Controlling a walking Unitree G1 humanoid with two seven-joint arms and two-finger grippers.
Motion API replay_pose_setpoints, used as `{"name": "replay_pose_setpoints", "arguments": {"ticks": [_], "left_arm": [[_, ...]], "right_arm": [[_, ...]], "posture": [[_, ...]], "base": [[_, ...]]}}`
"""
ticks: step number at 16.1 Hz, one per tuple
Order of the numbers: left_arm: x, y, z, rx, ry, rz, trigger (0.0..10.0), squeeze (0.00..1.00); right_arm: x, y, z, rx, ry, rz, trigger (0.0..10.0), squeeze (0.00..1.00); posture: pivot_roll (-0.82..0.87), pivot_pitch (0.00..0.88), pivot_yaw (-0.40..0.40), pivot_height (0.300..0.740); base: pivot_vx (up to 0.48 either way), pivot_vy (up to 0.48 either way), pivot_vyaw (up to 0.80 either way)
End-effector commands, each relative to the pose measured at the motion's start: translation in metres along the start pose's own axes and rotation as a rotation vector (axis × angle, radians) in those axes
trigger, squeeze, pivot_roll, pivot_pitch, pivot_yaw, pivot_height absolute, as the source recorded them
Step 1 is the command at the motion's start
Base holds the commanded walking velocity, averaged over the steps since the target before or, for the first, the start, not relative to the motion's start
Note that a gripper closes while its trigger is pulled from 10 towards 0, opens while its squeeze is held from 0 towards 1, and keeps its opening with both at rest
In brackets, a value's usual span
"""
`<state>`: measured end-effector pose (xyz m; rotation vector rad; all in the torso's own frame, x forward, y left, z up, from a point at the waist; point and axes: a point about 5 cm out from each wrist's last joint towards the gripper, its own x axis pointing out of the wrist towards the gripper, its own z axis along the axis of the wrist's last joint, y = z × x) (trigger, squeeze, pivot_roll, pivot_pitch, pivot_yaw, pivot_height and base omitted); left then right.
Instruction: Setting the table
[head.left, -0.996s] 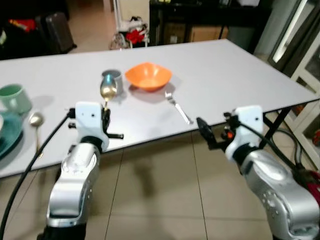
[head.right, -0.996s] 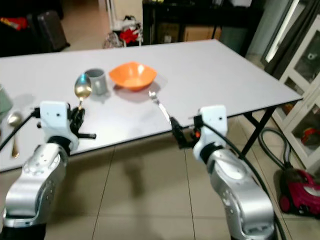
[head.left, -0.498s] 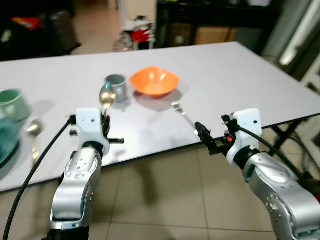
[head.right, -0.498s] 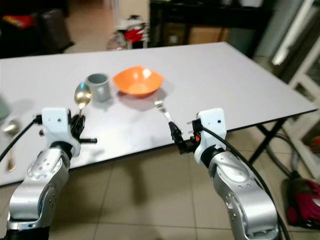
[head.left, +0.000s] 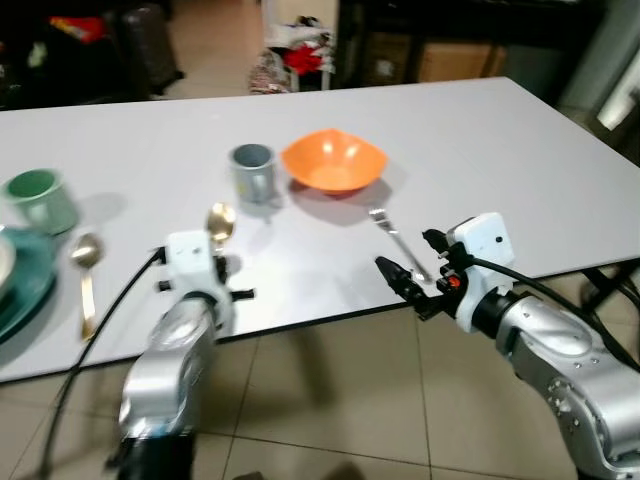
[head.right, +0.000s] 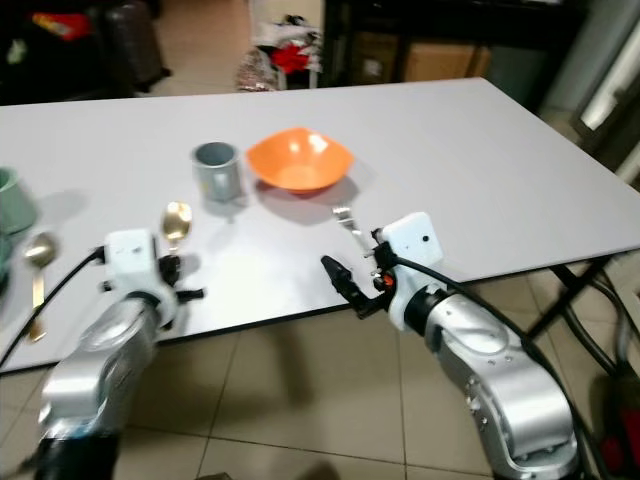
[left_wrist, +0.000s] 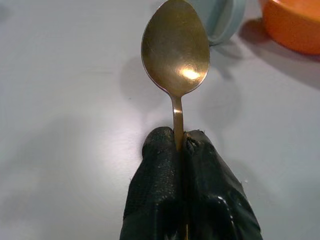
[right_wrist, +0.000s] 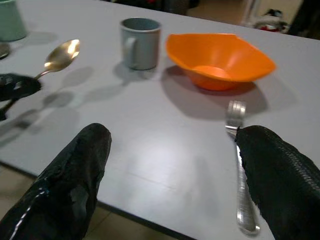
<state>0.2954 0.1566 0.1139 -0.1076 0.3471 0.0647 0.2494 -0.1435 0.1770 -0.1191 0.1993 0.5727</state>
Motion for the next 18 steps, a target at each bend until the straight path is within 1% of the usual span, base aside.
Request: {"name": "replay_pose_setpoints", "arguments": {"ticks": [1,3,5,6,9,10,11,12,14,15,16,18], "left_arm": [[0.004,-0.002,0.003,-0.017,0.007,-0.005,10.0,0.00],[0.013,-0.006,0.003,-0.037,0.045,-0.020,10.0,0.00],[0.017,-0.008,0.002,-0.048,0.066,-0.025,10.0,0.00],[0.023,-0.016,-0.001,-0.120,0.122,-0.048,10.0,0.00],[0.031,-0.018,-0.003,-0.161,0.151,-0.034,10.0,0.00],[0.036,-0.019,-0.002,-0.181,0.157,-0.028,10.0,0.00],[0.039,-0.019,-0.002,-0.187,0.164,-0.017,10.0,0.00],[0.045,-0.018,-0.001,-0.189,0.178,0.008,10.0,0.00],[0.049,-0.015,0.000,-0.196,0.187,0.045,10.0,0.00],[0.050,-0.014,0.000,-0.204,0.188,0.057,10.0,0.00],[0.051,-0.012,0.001,-0.233,0.197,0.091,10.0,0.00],[0.051,-0.010,0.001,-0.242,0.205,0.131,10.0,0.00]], "right_arm": [[0.000,0.000,0.004,-0.001,-0.005,0.030,10.0,0.00],[0.000,0.005,0.002,-0.030,0.010,0.099,10.0,0.00],[0.000,0.007,0.001,-0.041,0.021,0.123,10.0,0.00],[-0.001,0.013,0.001,-0.041,0.028,0.156,10.0,0.00],[-0.001,0.017,-0.001,-0.041,0.033,0.173,10.0,0.00],[-0.002,0.019,-0.001,-0.042,0.036,0.182,10.0,0.00],[-0.002,0.019,-0.002,-0.044,0.039,0.186,10.0,0.00],[-0.002,0.021,-0.003,-0.049,0.043,0.194,10.0,0.00],[-0.002,0.023,-0.003,-0.052,0.047,0.204,10.0,0.00],[-0.002,0.024,-0.003,-0.054,0.048,0.209,10.0,0.00],[-0.004,0.025,-0.004,-0.060,0.058,0.240,10.0,0.00],[-0.006,0.027,-0.006,-0.071,0.075,0.270,10.0,0.00]], "posture": [[-0.13,0.058,0.008,0.740],[-0.13,0.065,0.019,0.740],[-0.13,0.065,0.025,0.740],[-0.13,0.069,0.031,0.740],[-0.13,0.075,0.037,0.740],[-0.13,0.078,0.038,0.740],[-0.13,0.079,0.040,0.740],[-0.14,0.080,0.042,0.740],[-0.14,0.081,0.045,0.740],[-0.14,0.081,0.046,0.740],[-0.14,0.082,0.047,0.740],[-0.13,0.081,0.046,0.740]], "base": [[0.000,0.000,0.00],[0.000,0.000,0.00],[0.000,0.000,0.00],[0.000,0.000,0.00],[0.000,0.000,0.00],[0.000,0.000,0.00],[0.000,0.000,0.00],[0.000,0.000,0.00],[0.000,0.000,0.00],[0.000,0.000,0.00],[0.000,0.000,0.00],[0.000,0.000,0.00]]}}
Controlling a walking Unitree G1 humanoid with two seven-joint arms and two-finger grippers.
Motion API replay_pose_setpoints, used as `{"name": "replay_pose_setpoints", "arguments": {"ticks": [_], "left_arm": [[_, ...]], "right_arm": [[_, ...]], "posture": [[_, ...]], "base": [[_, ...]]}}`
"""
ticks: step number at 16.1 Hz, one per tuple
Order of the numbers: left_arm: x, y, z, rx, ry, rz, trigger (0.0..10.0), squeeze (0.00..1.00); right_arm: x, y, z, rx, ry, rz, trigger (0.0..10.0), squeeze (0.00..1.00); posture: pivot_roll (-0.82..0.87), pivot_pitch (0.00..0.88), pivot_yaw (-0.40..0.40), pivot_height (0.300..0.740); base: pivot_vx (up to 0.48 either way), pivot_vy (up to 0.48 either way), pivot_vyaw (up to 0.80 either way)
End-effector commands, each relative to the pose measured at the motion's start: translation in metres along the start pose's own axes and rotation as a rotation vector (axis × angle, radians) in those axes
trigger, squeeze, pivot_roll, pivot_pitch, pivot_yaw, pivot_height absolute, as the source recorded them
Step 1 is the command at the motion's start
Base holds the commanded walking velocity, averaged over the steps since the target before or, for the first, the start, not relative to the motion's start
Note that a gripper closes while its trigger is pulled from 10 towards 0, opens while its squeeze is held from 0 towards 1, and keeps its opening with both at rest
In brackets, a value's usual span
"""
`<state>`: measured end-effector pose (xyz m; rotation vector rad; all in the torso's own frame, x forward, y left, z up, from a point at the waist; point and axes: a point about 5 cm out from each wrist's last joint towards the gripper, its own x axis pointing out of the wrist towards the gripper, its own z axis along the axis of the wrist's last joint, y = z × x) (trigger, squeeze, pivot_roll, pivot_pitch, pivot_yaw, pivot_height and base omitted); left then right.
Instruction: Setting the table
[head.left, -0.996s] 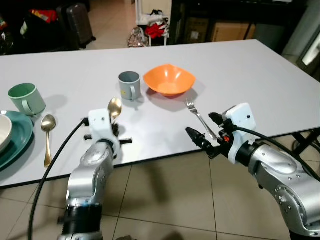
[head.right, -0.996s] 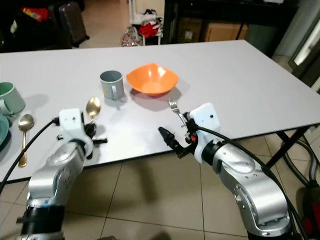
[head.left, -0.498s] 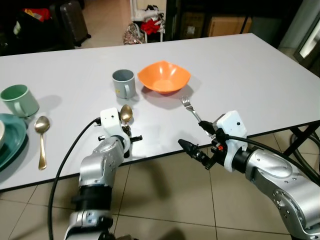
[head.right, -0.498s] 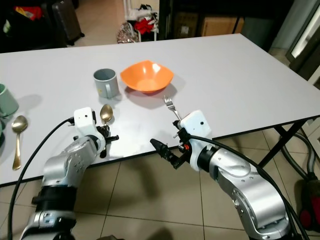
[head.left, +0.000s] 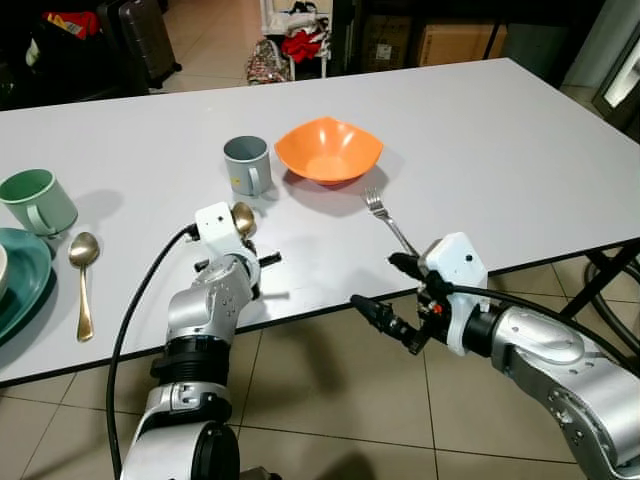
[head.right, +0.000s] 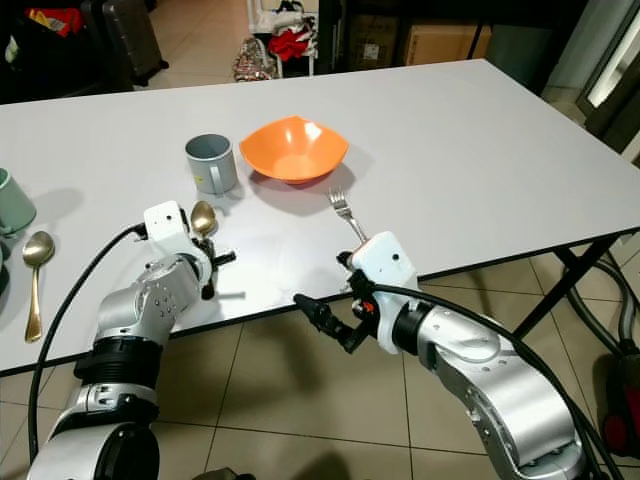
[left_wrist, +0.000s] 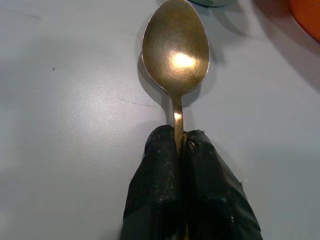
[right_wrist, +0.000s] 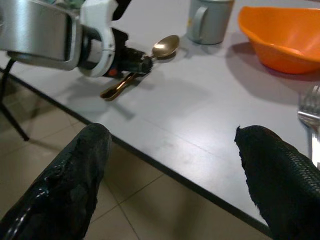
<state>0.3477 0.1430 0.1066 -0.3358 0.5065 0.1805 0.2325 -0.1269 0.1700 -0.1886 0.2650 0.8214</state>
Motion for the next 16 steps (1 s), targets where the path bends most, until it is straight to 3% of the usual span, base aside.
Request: {"name": "replay_pose_setpoints", "arguments": {"ticks": [1,9,14,15,16], "left_arm": [[0.002,0.009,-0.006,-0.009,0.034,0.058,10.0,0.00],[0.000,0.025,-0.007,0.039,0.011,0.201,10.0,0.00],[0.000,0.025,-0.005,0.081,0.010,0.178,10.0,0.00],[0.000,0.024,-0.005,0.085,0.011,0.172,10.0,0.12],[0.001,0.023,-0.005,0.088,0.014,0.162,10.0,0.67]], "right_arm": [[-0.001,0.004,0.000,0.000,0.003,0.028,10.0,0.00],[0.000,0.005,0.000,-0.017,0.013,0.053,10.0,0.00],[0.000,0.005,-0.001,-0.017,0.014,0.060,10.0,0.00],[0.000,0.005,-0.001,-0.016,0.014,0.060,10.0,0.00],[0.000,0.005,-0.002,-0.016,0.015,0.060,10.0,0.00]], "posture": [[-0.13,0.081,0.046,0.740],[-0.13,0.079,0.042,0.740],[-0.13,0.077,0.044,0.740],[-0.13,0.077,0.044,0.740],[-0.13,0.076,0.044,0.740]], "base": [[0.000,0.000,0.00],[0.000,0.000,0.00],[0.000,0.000,0.00],[0.000,0.000,0.00],[0.000,0.000,0.00]]}}
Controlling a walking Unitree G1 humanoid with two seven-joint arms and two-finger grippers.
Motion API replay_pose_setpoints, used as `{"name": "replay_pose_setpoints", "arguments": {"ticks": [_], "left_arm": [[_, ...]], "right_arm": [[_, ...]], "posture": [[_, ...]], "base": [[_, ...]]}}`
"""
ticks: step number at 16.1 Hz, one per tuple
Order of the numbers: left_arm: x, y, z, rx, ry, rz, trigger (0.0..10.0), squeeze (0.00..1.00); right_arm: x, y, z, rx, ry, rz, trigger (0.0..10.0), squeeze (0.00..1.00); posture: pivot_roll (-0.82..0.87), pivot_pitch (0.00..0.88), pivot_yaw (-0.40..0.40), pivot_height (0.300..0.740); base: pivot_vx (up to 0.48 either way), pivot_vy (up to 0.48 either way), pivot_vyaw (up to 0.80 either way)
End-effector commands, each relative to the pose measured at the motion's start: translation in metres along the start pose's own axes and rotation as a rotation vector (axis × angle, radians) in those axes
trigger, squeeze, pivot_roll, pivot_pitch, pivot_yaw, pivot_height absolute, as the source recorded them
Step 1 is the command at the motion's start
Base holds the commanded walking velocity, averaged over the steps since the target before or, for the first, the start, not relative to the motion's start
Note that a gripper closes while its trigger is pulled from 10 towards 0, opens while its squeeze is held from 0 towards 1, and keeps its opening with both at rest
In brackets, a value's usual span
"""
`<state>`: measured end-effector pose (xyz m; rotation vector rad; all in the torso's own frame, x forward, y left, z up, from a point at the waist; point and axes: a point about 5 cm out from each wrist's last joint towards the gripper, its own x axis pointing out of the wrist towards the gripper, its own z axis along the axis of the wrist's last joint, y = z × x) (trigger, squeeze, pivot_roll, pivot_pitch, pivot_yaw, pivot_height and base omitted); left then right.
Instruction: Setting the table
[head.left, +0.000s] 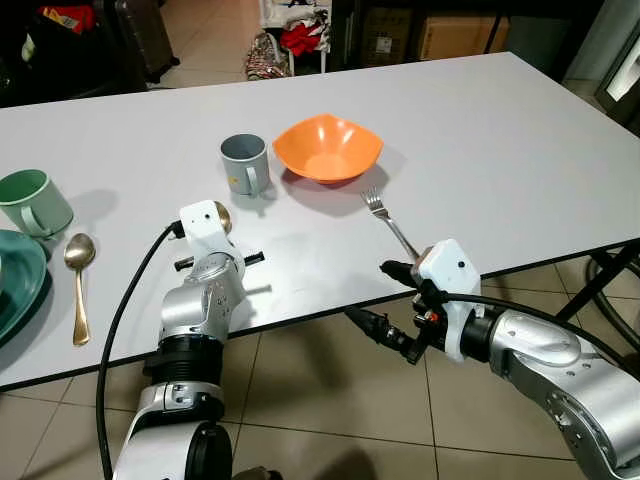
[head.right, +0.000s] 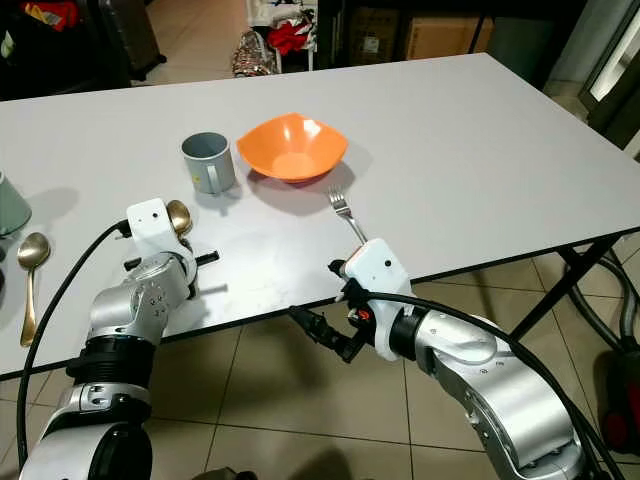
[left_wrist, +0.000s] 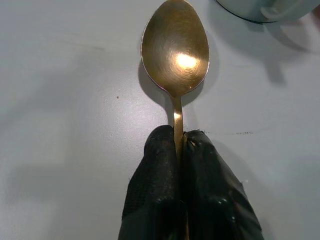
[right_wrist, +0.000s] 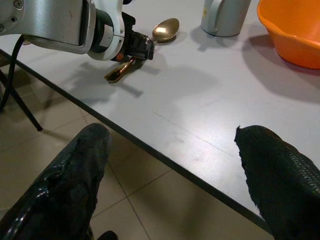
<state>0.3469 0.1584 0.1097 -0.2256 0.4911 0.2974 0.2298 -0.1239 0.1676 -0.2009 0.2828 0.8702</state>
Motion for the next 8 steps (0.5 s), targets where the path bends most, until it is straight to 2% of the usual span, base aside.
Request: {"name": "replay_pose_setpoints", "arguments": {"ticks": [1,8], "left_arm": [[0.002,0.008,-0.014,0.023,0.059,0.026,10.0,1.00],[-0.003,0.009,-0.003,-0.003,0.014,0.036,10.0,1.00]], "right_arm": [[-0.001,0.001,0.000,-0.005,-0.002,0.012,10.0,0.00],[0.001,-0.001,0.001,-0.012,-0.007,0.014,10.0,0.00]], "posture": [[-0.13,0.076,0.044,0.740],[-0.12,0.061,0.039,0.740]], "base": [[0.000,0.000,0.00],[0.000,0.000,0.00]]}}
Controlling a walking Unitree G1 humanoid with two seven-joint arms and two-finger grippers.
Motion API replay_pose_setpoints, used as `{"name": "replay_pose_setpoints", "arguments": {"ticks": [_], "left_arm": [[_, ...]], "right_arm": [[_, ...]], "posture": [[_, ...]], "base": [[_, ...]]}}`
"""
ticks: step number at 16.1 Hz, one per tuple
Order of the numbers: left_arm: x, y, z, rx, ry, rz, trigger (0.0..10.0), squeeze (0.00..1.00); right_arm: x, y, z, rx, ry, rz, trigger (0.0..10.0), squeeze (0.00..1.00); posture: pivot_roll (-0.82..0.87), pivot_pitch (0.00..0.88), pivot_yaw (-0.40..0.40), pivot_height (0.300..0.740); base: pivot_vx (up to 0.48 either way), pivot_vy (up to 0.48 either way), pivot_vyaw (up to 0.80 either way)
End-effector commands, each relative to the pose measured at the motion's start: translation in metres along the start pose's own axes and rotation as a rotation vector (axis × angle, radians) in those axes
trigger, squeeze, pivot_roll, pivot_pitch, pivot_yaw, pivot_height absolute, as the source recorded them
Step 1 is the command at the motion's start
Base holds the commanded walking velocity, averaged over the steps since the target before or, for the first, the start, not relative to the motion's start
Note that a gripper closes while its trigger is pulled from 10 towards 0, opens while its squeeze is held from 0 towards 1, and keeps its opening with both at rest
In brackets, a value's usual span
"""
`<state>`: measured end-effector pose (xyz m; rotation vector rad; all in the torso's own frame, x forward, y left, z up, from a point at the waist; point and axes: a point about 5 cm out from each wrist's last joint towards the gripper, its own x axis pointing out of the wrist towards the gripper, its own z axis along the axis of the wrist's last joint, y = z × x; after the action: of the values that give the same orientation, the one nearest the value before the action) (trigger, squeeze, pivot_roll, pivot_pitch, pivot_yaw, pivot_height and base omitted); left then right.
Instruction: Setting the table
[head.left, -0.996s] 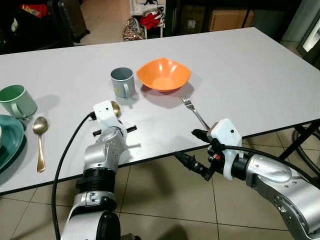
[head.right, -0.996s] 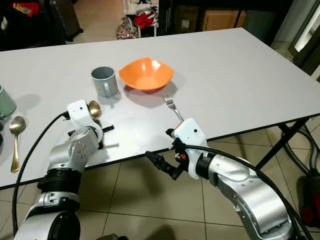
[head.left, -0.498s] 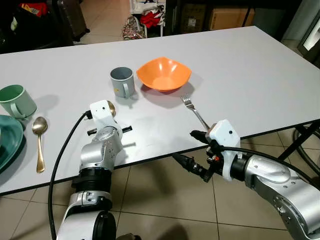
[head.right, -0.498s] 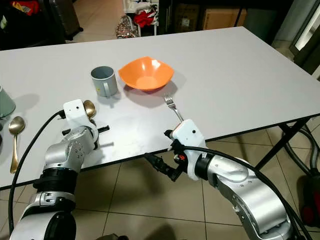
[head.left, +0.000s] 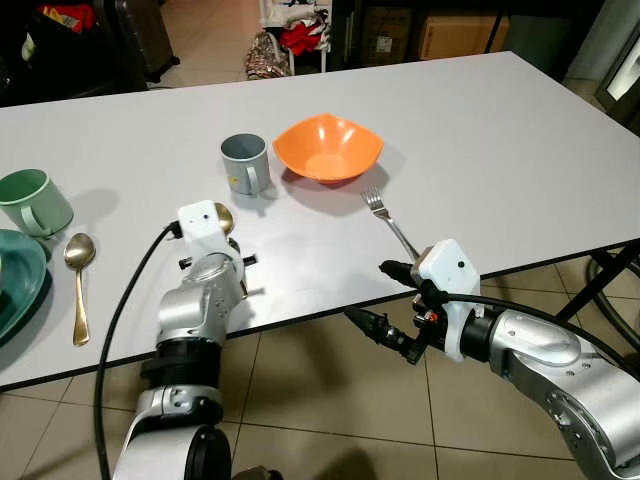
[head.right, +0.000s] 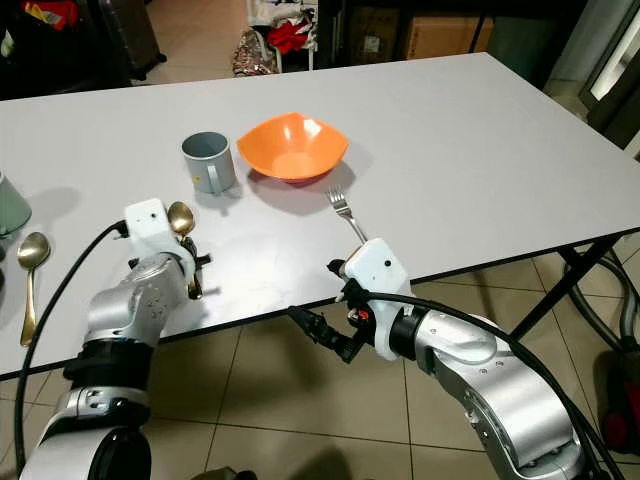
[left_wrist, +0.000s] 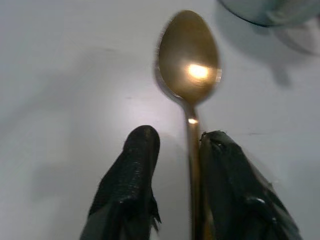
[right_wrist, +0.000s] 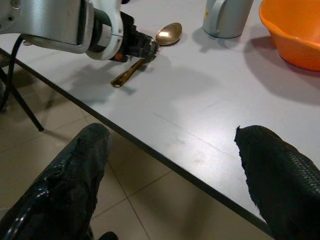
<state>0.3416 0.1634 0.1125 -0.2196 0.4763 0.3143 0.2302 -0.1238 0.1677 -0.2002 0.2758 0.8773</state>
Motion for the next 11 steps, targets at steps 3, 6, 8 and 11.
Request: {"name": "replay_pose_setpoints", "arguments": {"ticks": [3,6,8,11], "left_arm": [[-0.027,0.009,0.042,0.068,-0.276,-0.028,10.0,0.18],[-0.061,0.005,0.052,0.185,-0.420,-0.184,10.0,0.00],[-0.086,0.013,0.040,0.261,-0.462,-0.263,10.0,0.00],[-0.105,0.023,0.025,0.315,-0.484,-0.262,10.0,0.00]], "right_arm": [[-0.001,-0.007,0.007,0.050,-0.087,-0.091,10.0,0.00],[0.000,-0.019,0.008,0.169,-0.181,-0.312,10.0,0.00],[0.000,-0.025,0.004,0.246,-0.221,-0.468,10.0,0.00],[-0.002,-0.029,0.001,0.242,-0.218,-0.512,10.0,0.00]], "posture": [[-0.12,0.038,0.038,0.740],[-0.09,0.020,0.041,0.740],[-0.08,0.015,0.052,0.740],[-0.08,0.025,0.054,0.740]], "base": [[0.000,0.000,0.00],[0.000,0.000,0.00],[0.000,0.000,0.00],[0.000,0.000,0.00]]}}
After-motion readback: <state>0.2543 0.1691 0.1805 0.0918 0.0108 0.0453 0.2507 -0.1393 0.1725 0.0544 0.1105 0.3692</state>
